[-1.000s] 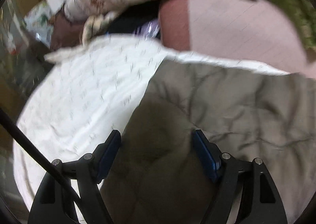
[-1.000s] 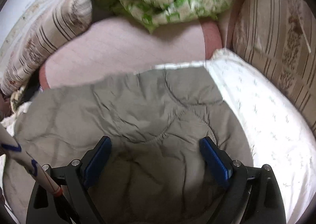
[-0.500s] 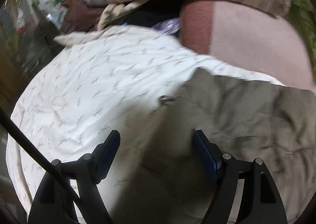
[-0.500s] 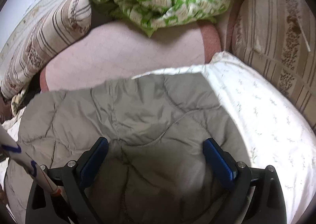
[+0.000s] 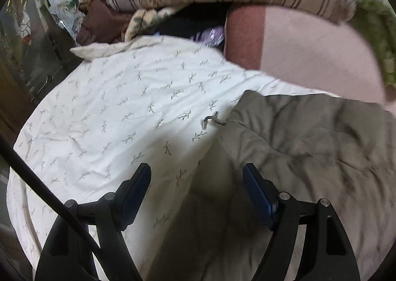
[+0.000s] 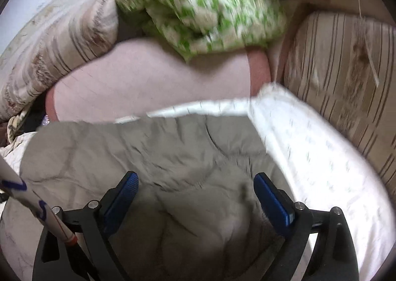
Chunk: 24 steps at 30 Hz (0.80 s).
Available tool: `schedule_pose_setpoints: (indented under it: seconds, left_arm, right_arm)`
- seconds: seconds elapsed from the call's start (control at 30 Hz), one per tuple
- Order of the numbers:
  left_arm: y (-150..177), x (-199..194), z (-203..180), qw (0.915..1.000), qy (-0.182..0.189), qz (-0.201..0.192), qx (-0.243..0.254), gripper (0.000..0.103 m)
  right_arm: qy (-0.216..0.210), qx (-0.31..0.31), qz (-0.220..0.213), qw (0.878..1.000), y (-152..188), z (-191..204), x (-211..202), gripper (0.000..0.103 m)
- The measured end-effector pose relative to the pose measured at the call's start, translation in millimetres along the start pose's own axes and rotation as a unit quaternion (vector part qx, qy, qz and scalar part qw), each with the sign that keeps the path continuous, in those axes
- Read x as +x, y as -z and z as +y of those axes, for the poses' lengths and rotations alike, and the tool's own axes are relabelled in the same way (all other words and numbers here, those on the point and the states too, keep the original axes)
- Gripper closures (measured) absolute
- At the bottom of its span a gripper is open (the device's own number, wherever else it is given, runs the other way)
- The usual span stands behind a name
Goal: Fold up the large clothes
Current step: 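Press the folded jacket flat with both open grippers, then grasp the folded jacket's side with both grippers and fold it over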
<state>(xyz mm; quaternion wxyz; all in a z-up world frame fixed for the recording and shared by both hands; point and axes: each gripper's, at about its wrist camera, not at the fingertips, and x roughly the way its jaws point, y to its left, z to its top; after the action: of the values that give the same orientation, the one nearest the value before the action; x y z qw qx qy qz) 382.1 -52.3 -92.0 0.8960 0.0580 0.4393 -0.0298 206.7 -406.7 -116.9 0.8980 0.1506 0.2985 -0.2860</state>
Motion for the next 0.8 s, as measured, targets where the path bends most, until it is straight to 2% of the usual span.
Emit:
schedule_pose_setpoints:
  seconds: [0.07,0.13,0.2,0.27,0.4,0.53,0.6,0.8]
  left_arm:
    - [12.0,-15.6,5.8,0.9999,0.015,-0.003,-0.001,0.027]
    - [22.8,-15.6,7.8,0.9997,0.021,0.008,0.004,0.027]
    - [34.3,-2.5,6.2,0.9993,0.003,0.032,0.017,0.027]
    - [39.4,3.5,7.0,0.9990,0.003,0.042,0.015,0.027]
    - [35.9,-14.8,15.1,0.9989,0.016,0.045,-0.001,0.027]
    - [32.6,-40.5,28.6,0.9997,0.016,0.020,0.001,0.027]
    - [34.8,-45.2,43.4,0.9993,0.025,0.020,-0.019,0.027]
    - [51.3,-27.6,76.1,0.9908,0.094,0.041,-0.088,0.027]
  right_arm:
    - [-0.009,-0.011,-0.003,1.000,-0.4,7.7,-8.5,0.007]
    - [-0.034,-0.018,0.016,0.999,5.6,17.0,-10.0,0.009]
    - [-0.048,-0.032,0.041,0.997,14.2,27.6,-5.8,0.009]
    - [-0.040,-0.056,0.062,0.996,25.4,37.5,1.9,0.009]
    - [-0.036,-0.067,0.065,0.995,26.0,35.3,-2.5,0.009]
    - [-0.027,-0.058,0.049,0.997,20.6,14.8,-26.2,0.009]
    - [-0.021,-0.044,0.046,0.998,19.2,-6.5,-38.7,0.009]
    - [-0.017,0.030,0.064,0.997,27.6,-77.5,-54.9,0.009]
